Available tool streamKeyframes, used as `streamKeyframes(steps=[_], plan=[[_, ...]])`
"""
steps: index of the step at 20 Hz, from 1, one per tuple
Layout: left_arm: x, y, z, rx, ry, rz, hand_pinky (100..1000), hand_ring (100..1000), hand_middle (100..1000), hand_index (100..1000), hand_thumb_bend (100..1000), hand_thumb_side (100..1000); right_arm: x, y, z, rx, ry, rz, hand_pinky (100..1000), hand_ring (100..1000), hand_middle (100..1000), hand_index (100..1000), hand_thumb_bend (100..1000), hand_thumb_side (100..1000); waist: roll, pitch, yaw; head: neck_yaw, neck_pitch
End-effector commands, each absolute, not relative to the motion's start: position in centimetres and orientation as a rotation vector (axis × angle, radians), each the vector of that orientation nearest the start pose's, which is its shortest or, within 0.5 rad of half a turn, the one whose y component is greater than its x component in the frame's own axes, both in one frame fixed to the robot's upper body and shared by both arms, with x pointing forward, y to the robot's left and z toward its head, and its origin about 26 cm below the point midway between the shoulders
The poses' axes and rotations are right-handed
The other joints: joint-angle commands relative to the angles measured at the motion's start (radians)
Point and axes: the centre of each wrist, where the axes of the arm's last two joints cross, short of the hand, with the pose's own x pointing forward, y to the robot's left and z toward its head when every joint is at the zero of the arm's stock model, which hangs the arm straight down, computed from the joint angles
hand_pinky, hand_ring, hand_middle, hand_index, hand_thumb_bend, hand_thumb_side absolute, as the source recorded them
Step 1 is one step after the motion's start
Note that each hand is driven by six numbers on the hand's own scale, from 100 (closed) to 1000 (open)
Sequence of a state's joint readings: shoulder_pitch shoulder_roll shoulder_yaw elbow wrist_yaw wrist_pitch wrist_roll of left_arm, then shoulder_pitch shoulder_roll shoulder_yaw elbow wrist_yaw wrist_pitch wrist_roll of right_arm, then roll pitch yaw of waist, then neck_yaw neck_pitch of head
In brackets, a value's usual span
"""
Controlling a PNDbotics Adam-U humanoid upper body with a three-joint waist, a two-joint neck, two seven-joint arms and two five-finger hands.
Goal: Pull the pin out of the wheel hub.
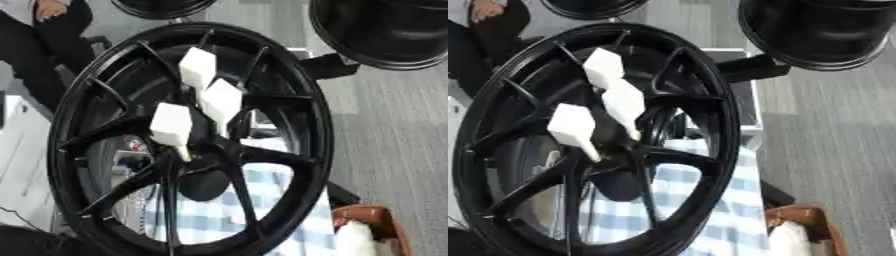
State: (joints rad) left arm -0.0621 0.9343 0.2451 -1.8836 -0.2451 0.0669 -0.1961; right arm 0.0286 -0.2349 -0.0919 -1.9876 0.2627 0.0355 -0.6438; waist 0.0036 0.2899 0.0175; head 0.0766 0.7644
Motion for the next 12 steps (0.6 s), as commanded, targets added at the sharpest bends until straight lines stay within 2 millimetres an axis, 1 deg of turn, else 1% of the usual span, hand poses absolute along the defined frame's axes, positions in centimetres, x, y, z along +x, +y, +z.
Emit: streamKeyframes(steps=[1,4,8,12], plan=[[26.3,40.9,26.2,0.987,-1.752,-0.901,832,713,613,822,100,531,25.4,-30.4,11.5,-0.949,-1.997,-0.28,707,532,425,762,100,667,0.001,-0.012,0.001,0.001,-0.004],[25.9,39.3,26.4,0.922,-1.899,-0.839,821,688,589,813,100,523,25.4,-30.4,11.6,-0.947,-2.003,-0.273,708,533,425,762,100,664,-0.002,-0.011,-0.002,0.003,-0.005],[26.2,38.2,25.8,0.831,-2.084,-0.787,816,678,580,813,100,499,25.5,-30.4,11.7,-0.949,-2.016,-0.266,709,534,427,763,100,655,-0.005,-0.01,-0.007,0.008,-0.005],[26.6,37.3,24.7,0.752,-2.166,-0.812,819,681,584,821,100,509,25.6,-30.5,11.9,-0.957,-2.033,-0.25,712,536,429,763,100,623,-0.007,-0.008,-0.011,0.013,-0.011]])
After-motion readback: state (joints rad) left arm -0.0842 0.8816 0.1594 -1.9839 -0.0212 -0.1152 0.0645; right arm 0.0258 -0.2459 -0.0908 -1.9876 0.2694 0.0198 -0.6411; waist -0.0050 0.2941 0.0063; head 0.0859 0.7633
